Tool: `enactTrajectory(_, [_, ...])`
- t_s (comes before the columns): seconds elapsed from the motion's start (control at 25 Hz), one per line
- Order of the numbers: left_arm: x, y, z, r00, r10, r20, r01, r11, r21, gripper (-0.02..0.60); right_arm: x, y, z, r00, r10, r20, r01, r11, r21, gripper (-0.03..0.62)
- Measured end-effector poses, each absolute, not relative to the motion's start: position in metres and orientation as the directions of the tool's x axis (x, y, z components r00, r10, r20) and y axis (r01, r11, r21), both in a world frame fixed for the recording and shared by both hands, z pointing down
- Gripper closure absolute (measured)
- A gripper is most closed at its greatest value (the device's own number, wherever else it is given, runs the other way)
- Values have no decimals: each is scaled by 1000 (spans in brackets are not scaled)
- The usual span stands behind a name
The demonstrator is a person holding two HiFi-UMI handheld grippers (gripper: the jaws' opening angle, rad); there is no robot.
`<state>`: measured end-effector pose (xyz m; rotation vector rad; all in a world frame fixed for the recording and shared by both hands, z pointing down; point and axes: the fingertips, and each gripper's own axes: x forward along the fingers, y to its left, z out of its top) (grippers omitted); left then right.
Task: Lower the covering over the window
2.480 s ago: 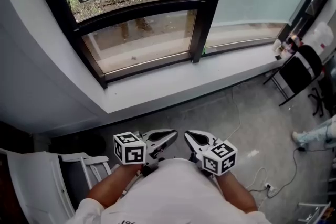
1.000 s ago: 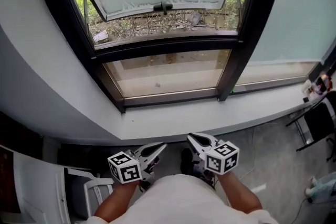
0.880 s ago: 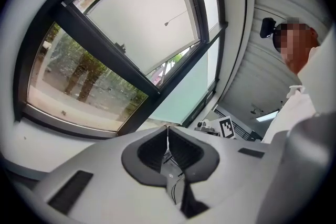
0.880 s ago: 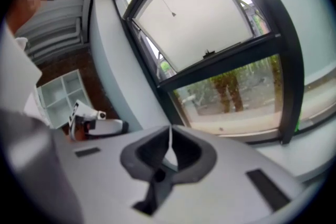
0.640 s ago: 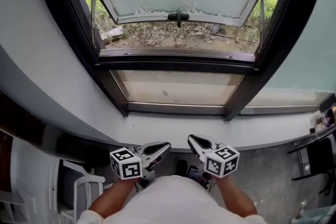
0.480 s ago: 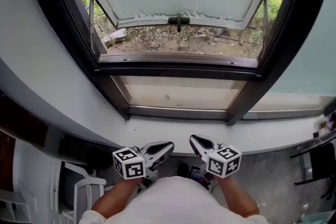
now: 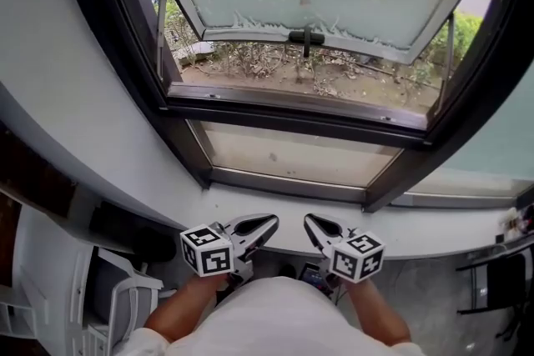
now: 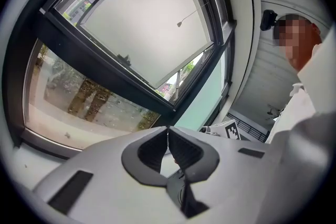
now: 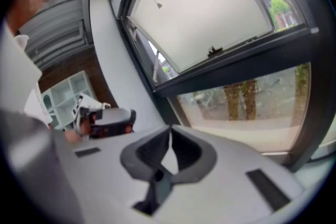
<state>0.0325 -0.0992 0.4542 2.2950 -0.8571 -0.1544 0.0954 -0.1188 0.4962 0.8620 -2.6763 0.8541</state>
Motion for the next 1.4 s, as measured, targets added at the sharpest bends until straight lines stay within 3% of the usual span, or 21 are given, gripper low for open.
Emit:
enactTrajectory(0.56, [-17, -125, 452, 801, -591, 100, -510, -585, 630, 560, 58, -139, 495, -757, -533, 378, -654, 623, -430, 569])
enactTrajectory(1.4, [-37, -139, 439, 819, -565, 99, -516, -650, 558, 560, 48, -163, 466, -704, -606, 370, -709, 628, -320, 569])
